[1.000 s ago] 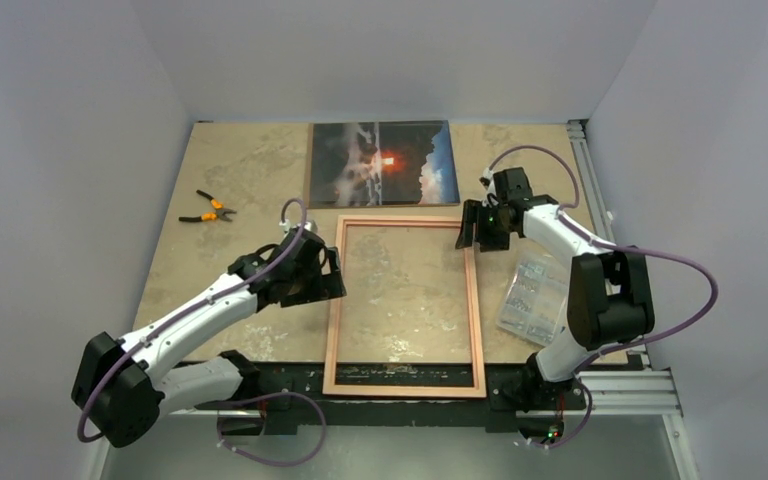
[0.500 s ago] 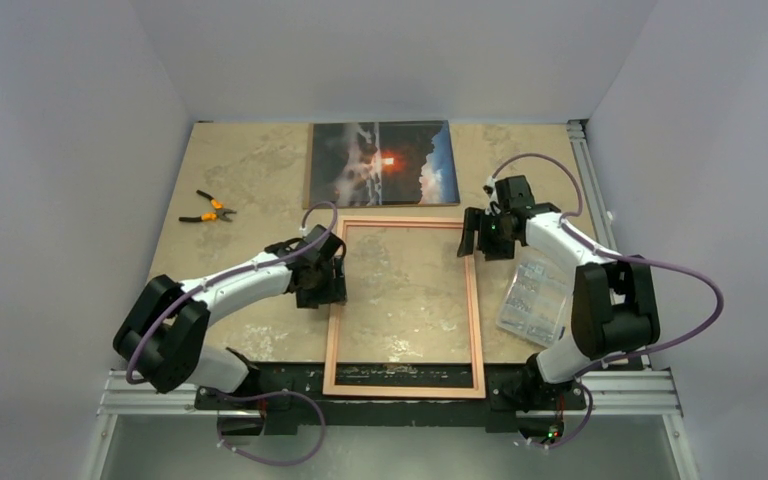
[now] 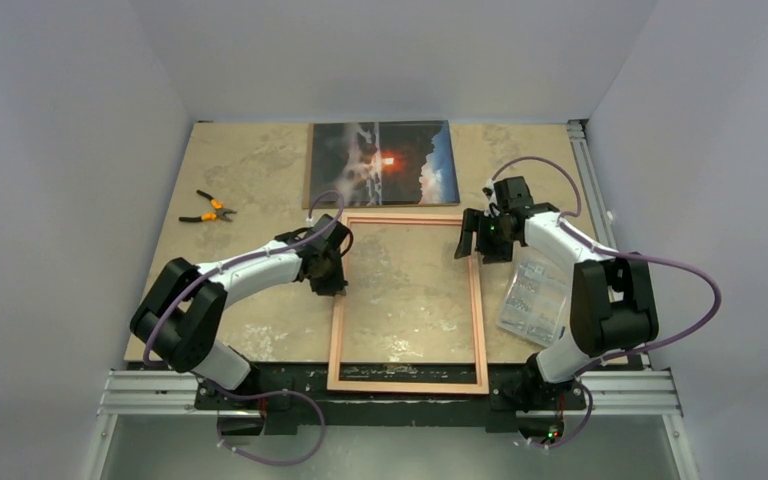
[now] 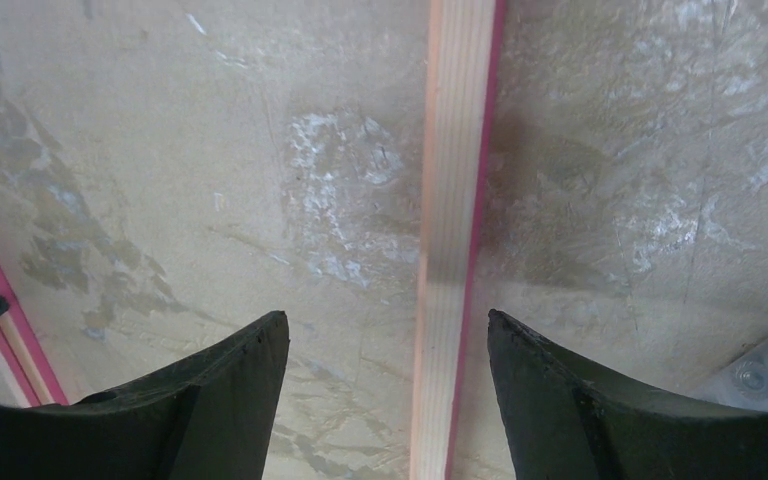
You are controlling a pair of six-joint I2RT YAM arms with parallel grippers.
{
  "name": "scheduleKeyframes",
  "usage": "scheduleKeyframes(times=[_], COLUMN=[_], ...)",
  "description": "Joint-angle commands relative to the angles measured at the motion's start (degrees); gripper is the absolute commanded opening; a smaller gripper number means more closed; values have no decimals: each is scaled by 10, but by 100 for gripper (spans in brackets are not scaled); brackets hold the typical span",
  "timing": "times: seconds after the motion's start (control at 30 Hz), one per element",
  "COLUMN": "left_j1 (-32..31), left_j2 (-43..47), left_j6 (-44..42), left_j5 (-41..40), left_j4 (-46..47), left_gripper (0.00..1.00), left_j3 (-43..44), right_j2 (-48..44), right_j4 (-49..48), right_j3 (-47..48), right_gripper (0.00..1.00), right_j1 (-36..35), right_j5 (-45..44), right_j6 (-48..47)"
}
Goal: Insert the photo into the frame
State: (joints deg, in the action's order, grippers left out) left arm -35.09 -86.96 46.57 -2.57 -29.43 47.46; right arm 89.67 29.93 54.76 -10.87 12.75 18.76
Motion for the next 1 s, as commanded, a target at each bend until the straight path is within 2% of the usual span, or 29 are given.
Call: scheduleKeyframes(times=[0.0,0.27,0.4,0.43,0.47,0.5,0.97], left_j1=[5,5,5,5,5,5,44], left_j2=[-37,-62,-45,-39,-32,-28,11], left_j6=[33,33,35,36,38,40,32], left_j5=[1,4,2,1,-1,-4,-2], left_j4=[38,41,46,46,47,47,48], left_gripper=[0,1,8,7,5,0,0], left_j3=[13,19,11,9,8,6,-35], right_j2=[-12,-34,-49,-52,-53,-53,-67], right_j4=[3,8,10,10,10,11,18], right_j3=[37,36,37,38,38,39,40], right_gripper=[71,73,74,83,86,86,87], right_j1=[-2,-2,-2,-2,-2,-2,-1], right_j5=[14,21,23,23,22,21,24], right_j6=[8,9,8,8,9,8,7])
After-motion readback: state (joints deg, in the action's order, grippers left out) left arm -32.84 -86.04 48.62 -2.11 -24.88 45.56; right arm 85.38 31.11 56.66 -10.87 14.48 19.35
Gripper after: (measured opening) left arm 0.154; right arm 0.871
